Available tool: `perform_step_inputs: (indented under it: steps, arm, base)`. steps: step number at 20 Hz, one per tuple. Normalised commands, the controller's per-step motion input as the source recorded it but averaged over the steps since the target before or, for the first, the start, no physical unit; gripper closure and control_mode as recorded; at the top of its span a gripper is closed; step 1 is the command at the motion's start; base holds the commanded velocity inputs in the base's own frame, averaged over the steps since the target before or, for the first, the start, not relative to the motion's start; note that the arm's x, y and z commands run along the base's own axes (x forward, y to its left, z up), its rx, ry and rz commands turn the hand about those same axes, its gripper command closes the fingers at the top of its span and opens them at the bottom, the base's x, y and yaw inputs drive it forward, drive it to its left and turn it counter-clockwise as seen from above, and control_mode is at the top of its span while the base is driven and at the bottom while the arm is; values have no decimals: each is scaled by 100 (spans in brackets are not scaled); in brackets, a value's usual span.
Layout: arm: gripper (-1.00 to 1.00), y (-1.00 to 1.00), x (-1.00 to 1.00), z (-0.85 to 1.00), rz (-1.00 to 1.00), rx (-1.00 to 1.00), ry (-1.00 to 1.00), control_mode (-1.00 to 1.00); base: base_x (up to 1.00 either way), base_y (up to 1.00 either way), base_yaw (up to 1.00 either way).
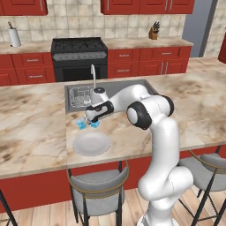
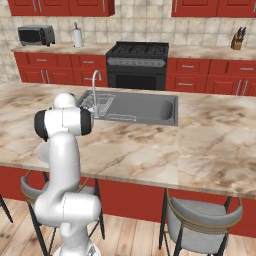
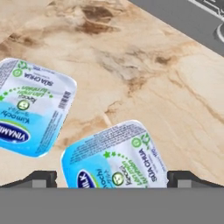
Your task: Place two yogurt containers on each plate.
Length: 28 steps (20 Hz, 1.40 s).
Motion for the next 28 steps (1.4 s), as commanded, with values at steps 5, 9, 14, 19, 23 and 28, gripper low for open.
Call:
perform_step_inputs:
  steps: [5,9,14,19,23,28]
  arm:
    - [-100,0,1,2,1,0,0,-100]
    - [-100,0,3,-10,4,-3,0,-100]
    - [-100,0,5,-27,4,-6,1,-100]
    - [-100,0,5,-12,2,-3,0,-100]
    - [-100,0,0,5,0,0,0,-100]
    - [-100,0,0,7,0,0,1,-100]
  base:
    - [0,0,0]
    - [0,0,0]
    - [0,0,0]
    - [0,0,0]
    - [0,0,0]
    - [0,0,0]
